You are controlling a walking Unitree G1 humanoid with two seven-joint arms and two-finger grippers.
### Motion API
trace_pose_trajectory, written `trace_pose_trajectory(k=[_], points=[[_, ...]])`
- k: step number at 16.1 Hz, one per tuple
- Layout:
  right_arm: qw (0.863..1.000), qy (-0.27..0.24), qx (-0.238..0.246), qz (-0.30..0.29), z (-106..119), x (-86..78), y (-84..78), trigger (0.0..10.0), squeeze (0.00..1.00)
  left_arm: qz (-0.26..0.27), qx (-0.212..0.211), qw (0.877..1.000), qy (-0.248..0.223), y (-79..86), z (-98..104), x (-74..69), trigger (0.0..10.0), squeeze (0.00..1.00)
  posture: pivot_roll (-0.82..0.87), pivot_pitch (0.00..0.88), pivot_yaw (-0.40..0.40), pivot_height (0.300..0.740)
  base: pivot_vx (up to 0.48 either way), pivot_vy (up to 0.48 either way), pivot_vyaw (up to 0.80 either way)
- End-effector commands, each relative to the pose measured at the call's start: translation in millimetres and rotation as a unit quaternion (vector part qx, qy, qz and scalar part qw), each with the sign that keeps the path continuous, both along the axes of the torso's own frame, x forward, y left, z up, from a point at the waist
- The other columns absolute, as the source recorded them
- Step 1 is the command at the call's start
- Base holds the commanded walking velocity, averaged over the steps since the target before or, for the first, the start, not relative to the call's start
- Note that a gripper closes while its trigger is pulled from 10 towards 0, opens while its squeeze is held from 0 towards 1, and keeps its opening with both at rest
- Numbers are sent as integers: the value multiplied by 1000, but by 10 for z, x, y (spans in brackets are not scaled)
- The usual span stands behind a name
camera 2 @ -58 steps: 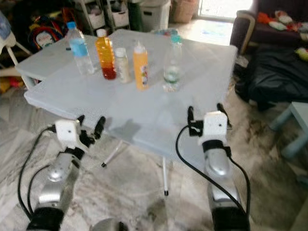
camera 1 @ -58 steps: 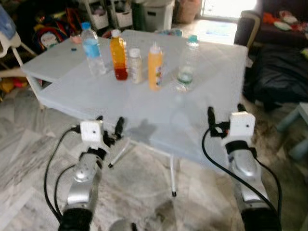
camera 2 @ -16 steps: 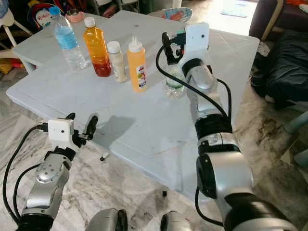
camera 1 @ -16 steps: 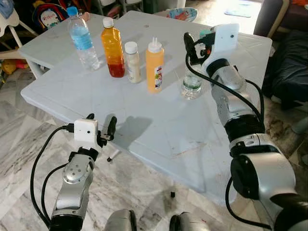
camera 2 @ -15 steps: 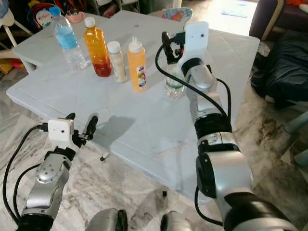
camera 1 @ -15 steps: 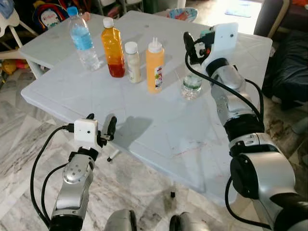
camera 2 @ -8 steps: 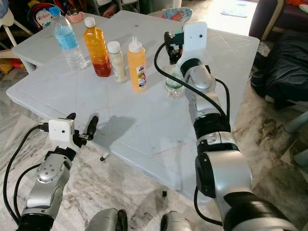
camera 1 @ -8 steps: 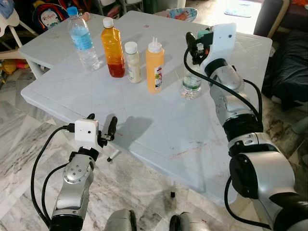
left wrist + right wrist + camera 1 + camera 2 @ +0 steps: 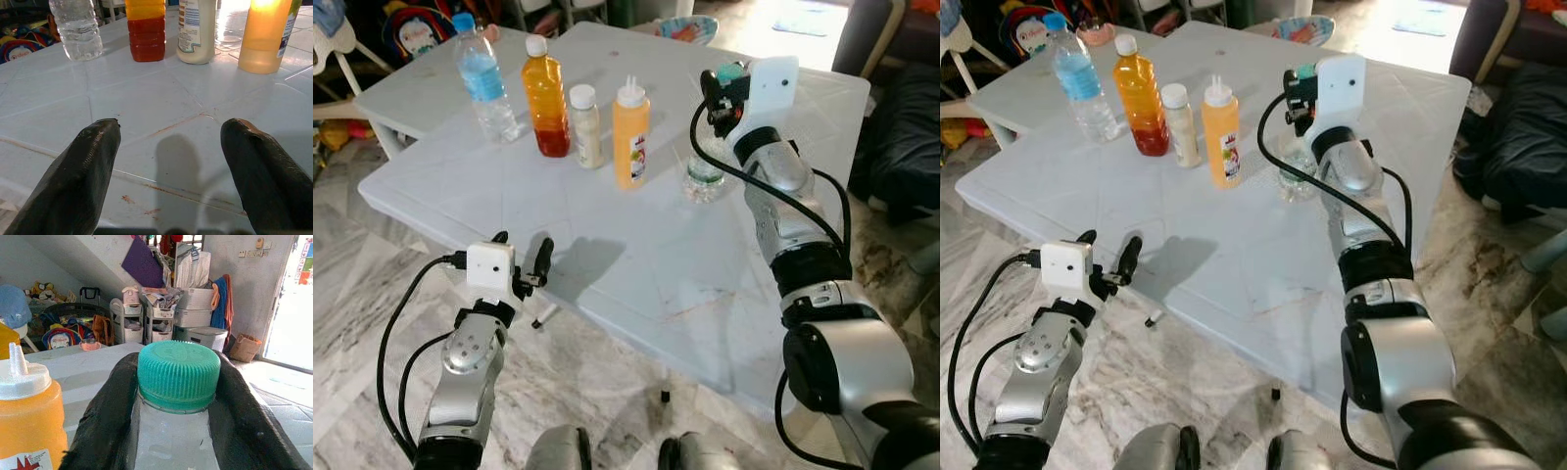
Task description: Restocking fridge
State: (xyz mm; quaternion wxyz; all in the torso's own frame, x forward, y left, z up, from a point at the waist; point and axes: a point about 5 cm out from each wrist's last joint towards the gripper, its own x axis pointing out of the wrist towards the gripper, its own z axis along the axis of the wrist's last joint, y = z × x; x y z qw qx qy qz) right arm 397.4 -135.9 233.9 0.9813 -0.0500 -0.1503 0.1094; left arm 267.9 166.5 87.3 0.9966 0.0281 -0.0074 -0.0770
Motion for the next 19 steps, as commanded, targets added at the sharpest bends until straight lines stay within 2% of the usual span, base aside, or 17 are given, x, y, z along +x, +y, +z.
trace_pose_trajectory(k=[1,5,6,7,9,12,15,19], points=[[1000,10,-18,-7,-70,-24,-43,0,0,3,6,1000,1,23,5,15,10000,0,33,88,56,740,0,0,0],[999,42,-21,25,-272,-141,-45,0,0,45,10,999,9,68,-7,33,10000,0,32,93,62,740,0,0,0],[998,56,-15,29,-357,-204,-81,9059,0,47,8,999,12,63,-6,50,10000,0,29,97,66,740,0,0,0],[996,82,6,30,-486,-298,-123,10000,0,51,11,999,9,77,2,62,10000,0,22,96,67,740,0,0,0],[996,83,-15,39,-605,-450,-98,10000,0,56,14,998,10,114,4,69,10000,0,19,102,70,740,-131,0,0],[994,106,13,28,-815,-669,7,10000,0,61,17,998,14,120,-11,38,10000,0,28,105,72,740,-271,0,0],[995,96,-1,40,-837,-794,145,10000,0,57,19,998,19,108,-36,12,10000,0,29,96,70,740,-178,0,0],[993,109,-29,28,-922,-876,130,10000,0,62,10,998,25,107,-47,50,10000,0,24,87,52,740,0,112,0]])
